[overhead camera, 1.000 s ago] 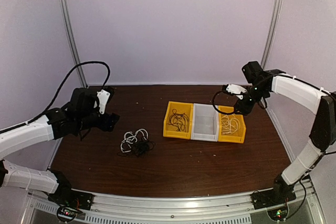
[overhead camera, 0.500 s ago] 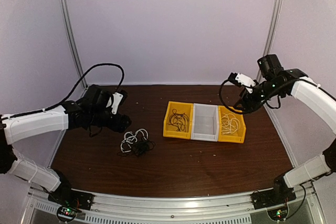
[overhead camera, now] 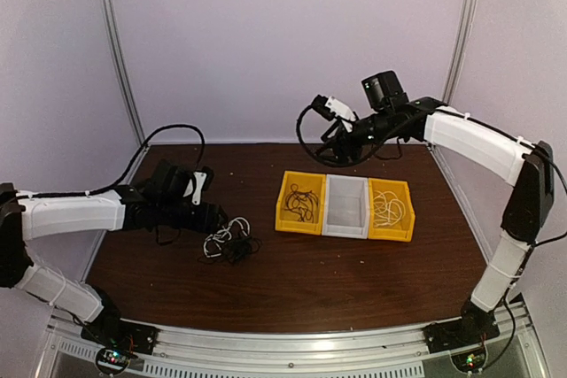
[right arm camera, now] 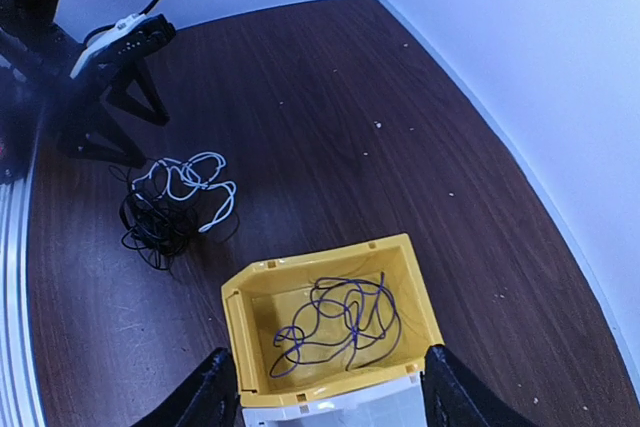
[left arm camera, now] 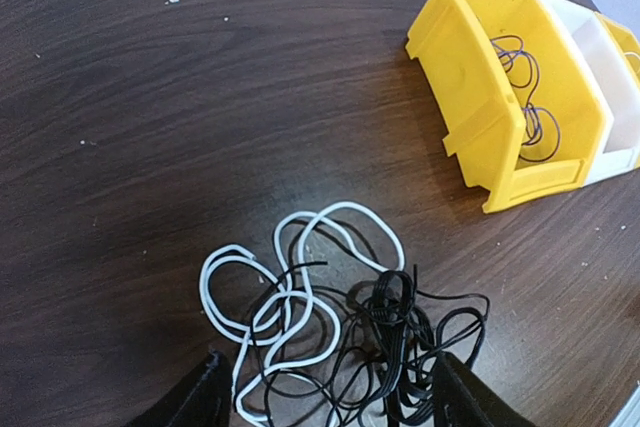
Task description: Untangle the cables
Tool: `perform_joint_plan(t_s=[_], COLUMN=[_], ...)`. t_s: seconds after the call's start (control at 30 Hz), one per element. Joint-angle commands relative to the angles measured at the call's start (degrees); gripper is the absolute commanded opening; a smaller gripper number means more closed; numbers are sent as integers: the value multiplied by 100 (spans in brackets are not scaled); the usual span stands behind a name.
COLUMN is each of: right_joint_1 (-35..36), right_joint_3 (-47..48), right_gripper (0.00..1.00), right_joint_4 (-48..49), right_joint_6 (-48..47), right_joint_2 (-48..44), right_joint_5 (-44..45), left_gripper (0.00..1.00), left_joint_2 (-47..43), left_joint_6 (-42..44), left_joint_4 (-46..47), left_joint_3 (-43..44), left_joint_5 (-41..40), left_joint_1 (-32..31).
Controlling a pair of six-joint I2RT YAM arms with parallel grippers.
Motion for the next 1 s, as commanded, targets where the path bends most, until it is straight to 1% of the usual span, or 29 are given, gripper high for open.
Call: perform_joint_plan(t_s=[0.0, 0.07, 0.1, 0.23, 0.33, 0.43, 0.53, 0.67, 0.7, 0.77, 0.8, 0.87, 0.9, 0.97], right_joint_1=[468, 524, 531, 527, 525, 531, 528, 524, 530, 531, 532, 546, 563, 666], right_joint_3=[485, 423, 335, -180, -555, -671, -993, -1269, -1287, -1310, -1330, -1346, -1335, -1258], right_gripper=[62, 61, 61, 61, 61, 60, 60, 61, 61, 61, 62, 62, 63, 63], right_joint_4=[-236, -261, -233, -111, -133, -355, -232, -37, -40, -21, -4, 37, 43, -40], right_joint_6=[108, 72, 67, -51, -146, -116, -130, -256, -287, -326, -347, -353, -351, -375], right_joint_2=[550, 554, 487, 11, -311, -451, -697, -915, -912, -847, -797, -630, -521, -309], right_joint_5=[53, 129, 169, 542, 496, 434, 465, 481, 472, 456, 443, 375, 349, 385], left_gripper=[69, 68, 67, 67, 67, 65, 60, 58, 58, 59, 62, 72, 78, 83], left_joint_2=[248, 426, 559, 1131, 1455, 1712, 1675, 786, 488, -178, -502, -1115, -1361, -1715], left_joint_6=[-360, -391, -387, -148, 83, 292, 460, 772, 777, 769, 746, 600, 539, 450], left_joint_4=[900, 1394, 1486, 1555, 1714, 1537, 971, 139, -99, -676, -1025, -1594, -1748, -1847], left_joint_3=[-241, -364, -346, -125, -71, -51, -91, -276, -276, -199, -114, 106, 163, 171], left_joint_5=[531, 863, 887, 644, 763, 839, 895, 1166, 1187, 1075, 748, -234, -571, -952], left_joint_1=[8, -51, -124, -482, -782, -1036, -1393, -2239, -2378, -2430, -2435, -2429, -2410, -2297])
